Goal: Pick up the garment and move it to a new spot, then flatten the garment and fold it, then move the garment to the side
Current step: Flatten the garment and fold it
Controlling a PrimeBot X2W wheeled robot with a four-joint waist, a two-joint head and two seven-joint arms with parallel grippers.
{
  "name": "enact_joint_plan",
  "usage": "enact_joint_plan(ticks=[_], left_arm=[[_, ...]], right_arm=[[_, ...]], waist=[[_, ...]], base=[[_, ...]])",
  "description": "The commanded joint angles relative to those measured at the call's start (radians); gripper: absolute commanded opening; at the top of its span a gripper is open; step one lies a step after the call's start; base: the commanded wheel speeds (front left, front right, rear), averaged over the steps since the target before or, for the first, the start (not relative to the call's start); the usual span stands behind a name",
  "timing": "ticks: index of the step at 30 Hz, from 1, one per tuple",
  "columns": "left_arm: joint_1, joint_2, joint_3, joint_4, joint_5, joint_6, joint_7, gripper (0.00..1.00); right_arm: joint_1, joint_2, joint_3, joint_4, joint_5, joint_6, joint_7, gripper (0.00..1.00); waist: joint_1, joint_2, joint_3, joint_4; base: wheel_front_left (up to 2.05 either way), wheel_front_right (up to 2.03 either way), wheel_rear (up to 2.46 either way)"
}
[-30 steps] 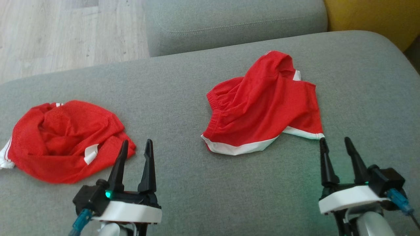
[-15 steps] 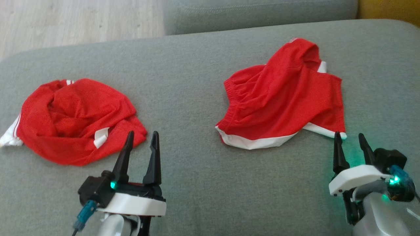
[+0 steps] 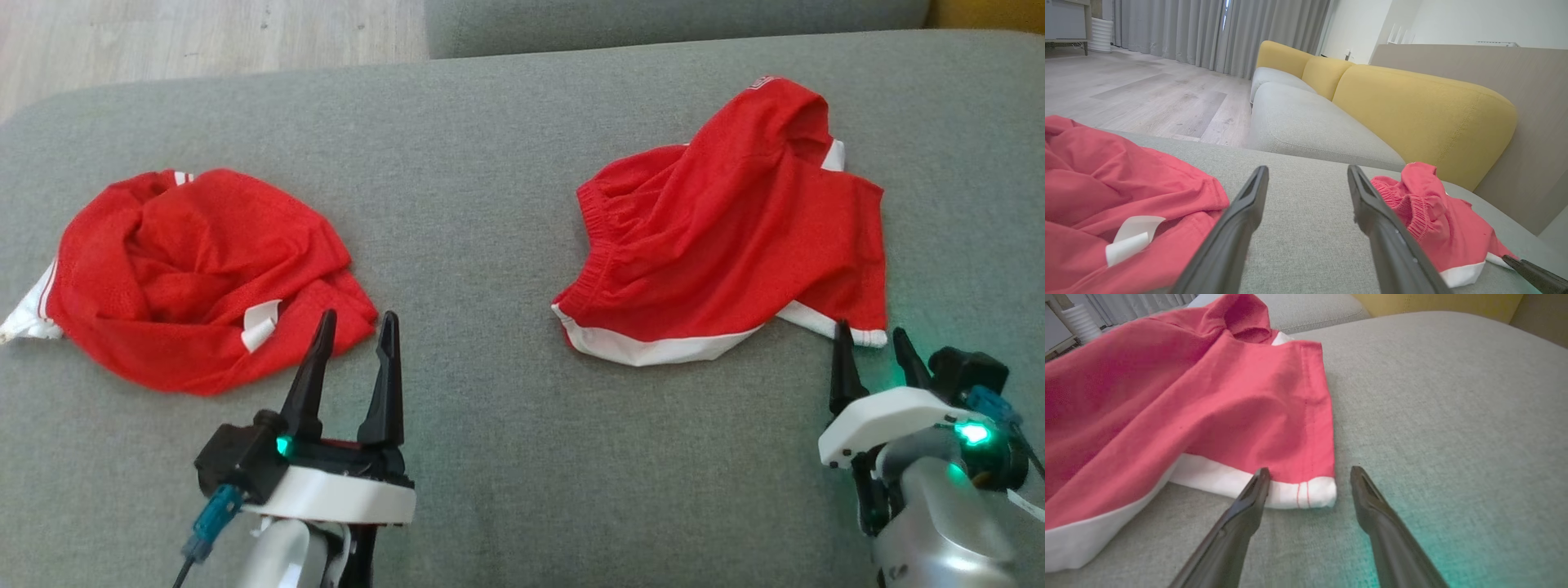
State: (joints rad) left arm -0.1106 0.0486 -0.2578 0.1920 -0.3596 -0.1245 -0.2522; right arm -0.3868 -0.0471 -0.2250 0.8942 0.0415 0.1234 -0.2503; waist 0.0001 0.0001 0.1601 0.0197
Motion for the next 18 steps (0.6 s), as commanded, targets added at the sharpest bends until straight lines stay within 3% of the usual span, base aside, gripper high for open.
enact_joint_plan(ticks=[1, 10, 11, 12, 13, 18], left_arm=[[-0.04, 0.002, 0.027, -0.029, 0.009, -0.004, -0.01, 1.0], [-0.041, 0.002, 0.028, -0.026, 0.005, -0.005, -0.01, 1.0], [-0.041, 0.002, 0.028, -0.025, 0.005, -0.005, -0.01, 1.0], [-0.042, 0.002, 0.028, -0.025, 0.004, -0.005, -0.01, 1.0], [-0.042, 0.002, 0.028, -0.025, 0.004, -0.005, -0.01, 1.0], [-0.039, 0.002, 0.029, -0.019, 0.004, -0.005, -0.01, 1.0]], right_arm=[[-0.032, -0.003, 0.018, -0.012, -0.008, 0.007, -0.011, 1.0], [-0.025, -0.003, 0.059, -0.011, 0.03, 0.007, -0.011, 1.0], [-0.023, -0.003, 0.066, -0.013, 0.032, 0.007, -0.011, 0.82], [-0.023, -0.003, 0.072, -0.016, 0.031, 0.007, -0.011, 0.33], [-0.022, -0.003, 0.078, -0.021, 0.026, 0.007, -0.011, 0.0], [-0.011, -0.003, 0.063, -0.058, -0.008, 0.007, -0.011, 0.0]], waist=[[-0.0001, -0.0001, 0.0, -0.003], [-0.0001, -0.0001, -0.006, -0.02], [-0.0001, -0.0001, -0.006, -0.022], [-0.0001, -0.0001, -0.006, -0.023], [-0.0001, -0.0001, -0.007, -0.024], [-0.0001, -0.0001, -0.012, -0.033]], base=[[0.0, 0.0, 0.0], [0.0, 0.0, 0.0], [0.0, 0.0, 0.0], [0.0, 0.0, 0.0], [0.0, 0.0, 0.0], [0.0, 0.0, 0.0]])
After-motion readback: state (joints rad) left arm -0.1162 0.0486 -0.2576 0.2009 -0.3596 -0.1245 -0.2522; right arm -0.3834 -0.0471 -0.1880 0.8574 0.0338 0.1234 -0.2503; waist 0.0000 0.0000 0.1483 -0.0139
